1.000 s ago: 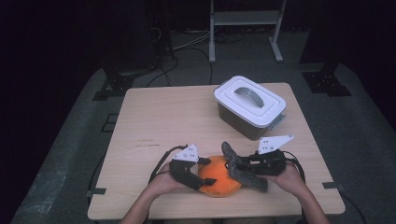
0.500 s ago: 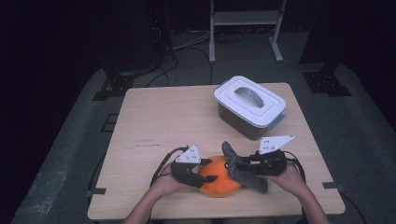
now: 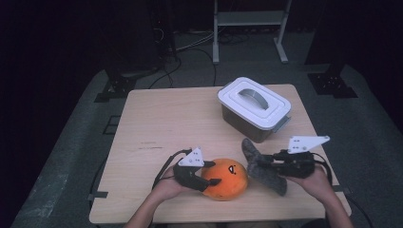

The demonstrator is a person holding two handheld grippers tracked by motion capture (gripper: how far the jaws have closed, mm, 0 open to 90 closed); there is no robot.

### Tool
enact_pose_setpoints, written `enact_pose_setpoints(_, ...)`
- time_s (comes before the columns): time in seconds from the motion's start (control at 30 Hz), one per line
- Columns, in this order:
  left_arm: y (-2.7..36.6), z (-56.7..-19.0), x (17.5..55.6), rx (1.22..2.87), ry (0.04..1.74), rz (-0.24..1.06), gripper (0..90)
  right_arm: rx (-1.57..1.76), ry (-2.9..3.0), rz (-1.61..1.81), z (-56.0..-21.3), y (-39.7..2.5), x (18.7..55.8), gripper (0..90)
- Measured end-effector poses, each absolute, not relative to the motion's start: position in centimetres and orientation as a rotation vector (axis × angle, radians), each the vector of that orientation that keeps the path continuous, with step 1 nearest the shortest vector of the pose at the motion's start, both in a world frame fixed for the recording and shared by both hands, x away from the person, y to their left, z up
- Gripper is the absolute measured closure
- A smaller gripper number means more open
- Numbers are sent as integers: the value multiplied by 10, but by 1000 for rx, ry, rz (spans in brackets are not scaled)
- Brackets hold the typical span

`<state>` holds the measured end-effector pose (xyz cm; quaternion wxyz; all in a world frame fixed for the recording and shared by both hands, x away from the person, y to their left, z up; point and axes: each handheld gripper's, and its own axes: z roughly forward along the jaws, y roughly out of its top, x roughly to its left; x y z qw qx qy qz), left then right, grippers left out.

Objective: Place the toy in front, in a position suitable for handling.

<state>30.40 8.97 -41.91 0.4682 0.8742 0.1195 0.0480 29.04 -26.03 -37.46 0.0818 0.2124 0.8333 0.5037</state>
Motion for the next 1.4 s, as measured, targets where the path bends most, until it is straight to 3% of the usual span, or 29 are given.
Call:
enact_pose_setpoints(0.2,88,-420,303,2144,282,114,332,782,2435,1368,-369,-316,275,767)
enact_pose_setpoints(0.4,87,-420,304,2144,280,107,303,895,2426,1222,-382,-344,272,766)
enact_pose_setpoints(0.77,86,-418,302,2153,275,106,259,936,2566,1206,-427,-324,282,686)
enact_pose_setpoints(1.4,87,-412,302,2136,275,113,192,929,2527,1384,-418,-322,289,519)
